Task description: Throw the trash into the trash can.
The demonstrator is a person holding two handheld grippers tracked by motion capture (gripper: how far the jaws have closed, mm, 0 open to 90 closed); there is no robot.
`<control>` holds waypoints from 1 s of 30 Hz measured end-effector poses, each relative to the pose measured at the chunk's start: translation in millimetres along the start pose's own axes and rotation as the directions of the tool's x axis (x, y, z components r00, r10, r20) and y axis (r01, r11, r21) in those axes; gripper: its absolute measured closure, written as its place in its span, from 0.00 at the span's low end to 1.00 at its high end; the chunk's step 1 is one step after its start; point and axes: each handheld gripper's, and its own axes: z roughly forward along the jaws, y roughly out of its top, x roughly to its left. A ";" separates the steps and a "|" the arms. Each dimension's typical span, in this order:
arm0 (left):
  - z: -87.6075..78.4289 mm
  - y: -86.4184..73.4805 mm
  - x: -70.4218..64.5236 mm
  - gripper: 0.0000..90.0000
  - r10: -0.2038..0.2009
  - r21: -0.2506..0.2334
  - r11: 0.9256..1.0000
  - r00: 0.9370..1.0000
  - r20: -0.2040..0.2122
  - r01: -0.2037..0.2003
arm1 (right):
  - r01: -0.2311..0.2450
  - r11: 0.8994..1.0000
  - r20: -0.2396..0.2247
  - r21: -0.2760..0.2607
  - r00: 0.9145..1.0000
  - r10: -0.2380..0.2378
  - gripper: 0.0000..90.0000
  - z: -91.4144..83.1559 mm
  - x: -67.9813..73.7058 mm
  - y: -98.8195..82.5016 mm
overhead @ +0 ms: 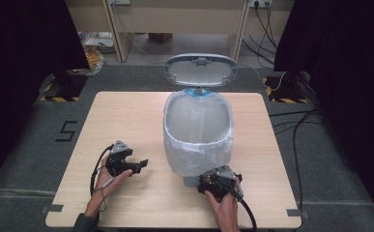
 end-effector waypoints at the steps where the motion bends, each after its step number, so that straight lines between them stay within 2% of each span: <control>1: 0.2 -0.7 -0.1 0.17 -0.005 0.003 1.000 1.000 0.001 0.005 | 0.001 1.000 0.001 0.000 1.000 -0.001 0.01 0.0 0.0 0.0; 6: 2.0 -4.7 -0.1 0.17 0.012 0.036 0.999 1.000 -0.012 -0.012 | 0.000 1.000 -0.001 -0.001 1.000 0.000 0.01 0.1 -0.1 0.0; 7: 2.8 -5.7 -0.3 0.17 0.009 0.043 0.999 1.000 -0.019 -0.008 | 0.003 1.000 0.001 -0.002 1.000 -0.003 0.01 0.0 0.1 -0.1; 9: 4.4 -7.5 -0.3 0.17 0.029 0.069 0.997 0.999 -0.043 -0.026 | 0.003 1.000 0.006 -0.007 1.000 -0.003 0.01 -0.2 1.3 -0.2; 12: 7.3 -10.5 -1.2 0.17 0.032 0.094 0.995 0.999 -0.035 -0.029 | 0.008 1.000 0.004 -0.006 1.000 -0.008 0.01 0.0 0.6 -0.1; 18: 8.7 -14.2 -5.2 0.16 0.062 0.078 0.995 0.996 -0.063 -0.057 | 0.006 1.000 0.004 -0.006 1.000 -0.006 0.01 0.0 0.7 -0.2; 20: 9.6 -15.9 -7.9 0.16 0.088 0.077 0.994 0.992 -0.089 -0.081 | 0.005 1.000 0.003 -0.006 1.000 -0.005 0.01 0.1 0.7 -0.2; 30: 9.9 -15.8 -8.1 0.16 0.082 0.077 0.994 0.992 -0.091 -0.075 | 0.005 1.000 -0.001 -0.003 1.000 -0.005 0.01 0.1 0.0 0.0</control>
